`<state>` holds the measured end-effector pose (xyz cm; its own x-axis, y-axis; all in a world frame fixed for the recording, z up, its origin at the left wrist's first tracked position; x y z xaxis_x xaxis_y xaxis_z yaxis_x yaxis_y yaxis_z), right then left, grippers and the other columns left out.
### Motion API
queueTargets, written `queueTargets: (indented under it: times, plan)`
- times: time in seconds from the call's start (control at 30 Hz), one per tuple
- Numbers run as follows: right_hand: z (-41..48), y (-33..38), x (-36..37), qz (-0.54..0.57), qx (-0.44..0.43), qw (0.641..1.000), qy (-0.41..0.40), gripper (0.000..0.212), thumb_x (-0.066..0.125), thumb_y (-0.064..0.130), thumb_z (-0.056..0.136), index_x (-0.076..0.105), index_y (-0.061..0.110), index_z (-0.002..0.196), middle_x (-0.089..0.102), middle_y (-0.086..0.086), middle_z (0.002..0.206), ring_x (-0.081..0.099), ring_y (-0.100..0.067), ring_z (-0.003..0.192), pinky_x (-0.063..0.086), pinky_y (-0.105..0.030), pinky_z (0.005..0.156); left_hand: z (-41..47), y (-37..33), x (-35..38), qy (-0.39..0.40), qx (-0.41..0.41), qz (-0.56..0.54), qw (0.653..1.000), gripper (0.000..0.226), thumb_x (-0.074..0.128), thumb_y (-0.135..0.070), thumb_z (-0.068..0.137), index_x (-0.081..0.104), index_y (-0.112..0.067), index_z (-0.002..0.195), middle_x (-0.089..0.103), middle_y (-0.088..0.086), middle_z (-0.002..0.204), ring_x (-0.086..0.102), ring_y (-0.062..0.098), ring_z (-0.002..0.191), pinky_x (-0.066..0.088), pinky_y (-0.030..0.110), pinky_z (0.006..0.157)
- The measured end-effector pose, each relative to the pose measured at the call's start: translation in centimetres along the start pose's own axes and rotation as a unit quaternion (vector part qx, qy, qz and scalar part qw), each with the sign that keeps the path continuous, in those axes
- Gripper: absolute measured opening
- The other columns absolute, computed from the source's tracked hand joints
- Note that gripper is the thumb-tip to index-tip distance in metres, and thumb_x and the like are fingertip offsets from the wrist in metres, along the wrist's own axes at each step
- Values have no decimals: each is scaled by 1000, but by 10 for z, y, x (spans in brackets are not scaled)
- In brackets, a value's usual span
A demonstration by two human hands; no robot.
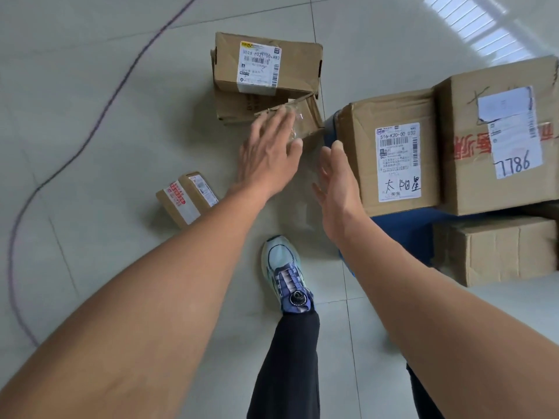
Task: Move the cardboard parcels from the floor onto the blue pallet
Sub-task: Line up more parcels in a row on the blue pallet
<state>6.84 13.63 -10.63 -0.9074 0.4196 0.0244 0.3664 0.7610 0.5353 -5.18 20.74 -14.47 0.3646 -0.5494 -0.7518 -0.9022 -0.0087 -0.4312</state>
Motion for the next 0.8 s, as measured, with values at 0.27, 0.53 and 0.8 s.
queueTargets:
  times: [0.27,0.53,0.8]
  plan:
    - [42,-30,21,26,37,999,-25,72,33,64,105,37,17,159,41,2,163,39,-13,148,26,-38,126,-24,52,3,-78,-53,-73,993,63,28,-55,104,25,-32,163,16,-8,172,12,21,159,22,50,123]
    - [83,-36,35,42,61,997,3,76,32,68,103,19,26,165,25,5,171,23,-15,157,19,-43,128,-39,90,11,-147,-155,-287,934,56,32,-53,106,41,-25,154,41,-3,155,43,12,139,35,28,102]
    - [61,-32,34,-31,36,998,42,71,27,66,106,37,22,160,41,3,162,30,-13,151,17,-42,128,-68,101,14,-169,-253,-436,847,87,32,-81,83,44,-28,151,45,-12,153,44,6,136,34,27,113]
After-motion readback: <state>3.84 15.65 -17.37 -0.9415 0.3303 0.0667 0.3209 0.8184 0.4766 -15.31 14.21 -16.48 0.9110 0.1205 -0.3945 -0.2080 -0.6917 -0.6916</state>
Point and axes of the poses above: each hand's wrist, its own z-axis towards the middle knuckle, its own x-axis out of the palm, y = z × x, the point moved 2 cm from there along z, towards the middle knuckle
